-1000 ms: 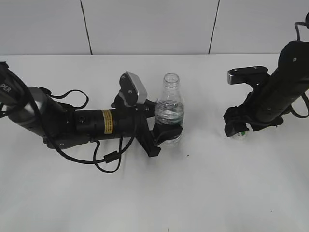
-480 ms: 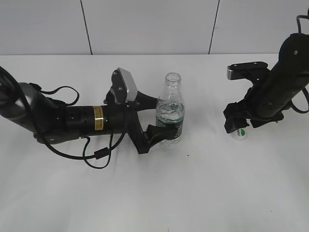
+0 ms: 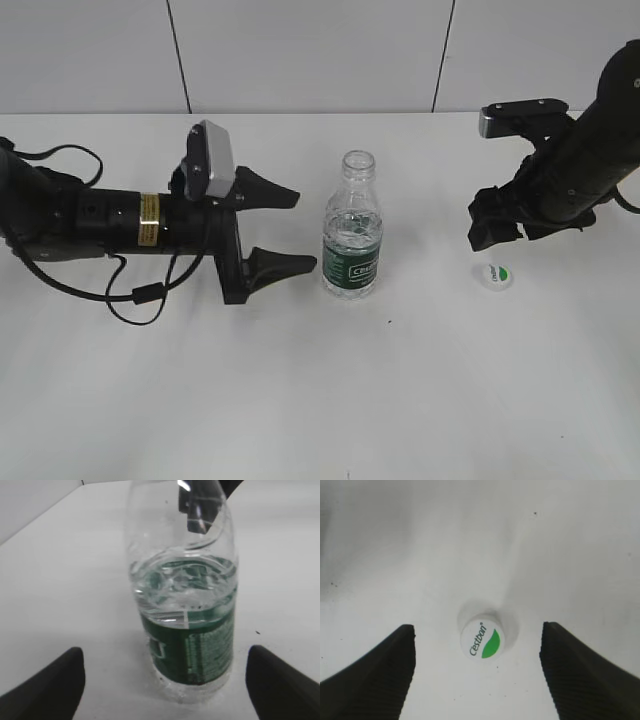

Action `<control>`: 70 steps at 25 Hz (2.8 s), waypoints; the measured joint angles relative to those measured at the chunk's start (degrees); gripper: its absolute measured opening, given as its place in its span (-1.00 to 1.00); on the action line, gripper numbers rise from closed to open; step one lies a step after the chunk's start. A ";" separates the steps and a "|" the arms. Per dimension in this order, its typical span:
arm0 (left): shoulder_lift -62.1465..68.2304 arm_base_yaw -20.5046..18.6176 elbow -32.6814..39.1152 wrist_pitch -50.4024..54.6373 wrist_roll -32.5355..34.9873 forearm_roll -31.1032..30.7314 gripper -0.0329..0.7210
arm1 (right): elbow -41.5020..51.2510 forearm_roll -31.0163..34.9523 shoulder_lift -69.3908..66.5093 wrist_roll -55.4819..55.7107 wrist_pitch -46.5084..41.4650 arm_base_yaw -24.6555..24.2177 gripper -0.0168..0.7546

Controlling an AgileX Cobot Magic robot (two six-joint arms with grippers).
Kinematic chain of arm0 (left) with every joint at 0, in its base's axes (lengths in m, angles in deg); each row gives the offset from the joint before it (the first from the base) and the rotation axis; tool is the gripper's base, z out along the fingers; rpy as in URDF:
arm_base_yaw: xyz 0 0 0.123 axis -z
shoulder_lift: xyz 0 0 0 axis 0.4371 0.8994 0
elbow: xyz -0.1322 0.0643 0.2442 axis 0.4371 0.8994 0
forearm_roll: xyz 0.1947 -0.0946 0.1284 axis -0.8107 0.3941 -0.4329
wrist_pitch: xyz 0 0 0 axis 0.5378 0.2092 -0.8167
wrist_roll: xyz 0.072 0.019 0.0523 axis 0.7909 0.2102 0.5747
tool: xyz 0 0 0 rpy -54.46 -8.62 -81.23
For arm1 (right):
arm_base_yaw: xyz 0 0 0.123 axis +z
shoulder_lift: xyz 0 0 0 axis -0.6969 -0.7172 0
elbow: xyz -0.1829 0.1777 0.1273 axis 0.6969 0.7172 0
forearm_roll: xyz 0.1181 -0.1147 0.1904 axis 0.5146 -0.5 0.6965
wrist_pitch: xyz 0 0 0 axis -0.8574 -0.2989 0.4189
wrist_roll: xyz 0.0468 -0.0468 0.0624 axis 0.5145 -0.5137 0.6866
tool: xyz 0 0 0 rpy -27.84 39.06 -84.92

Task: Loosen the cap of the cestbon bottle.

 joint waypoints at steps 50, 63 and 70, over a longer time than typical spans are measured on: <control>-25.98 -8.78 -19.24 119.58 15.24 60.06 0.65 | -19.37 -14.04 10.73 7.56 -31.49 -3.33 0.58; -31.19 -8.78 -17.47 125.49 16.14 61.15 0.65 | -19.90 -11.18 16.43 6.75 -39.88 -10.76 0.58; -38.07 -8.78 -10.31 126.04 16.31 62.37 0.65 | -16.18 -9.76 25.54 6.61 -40.00 -10.76 0.58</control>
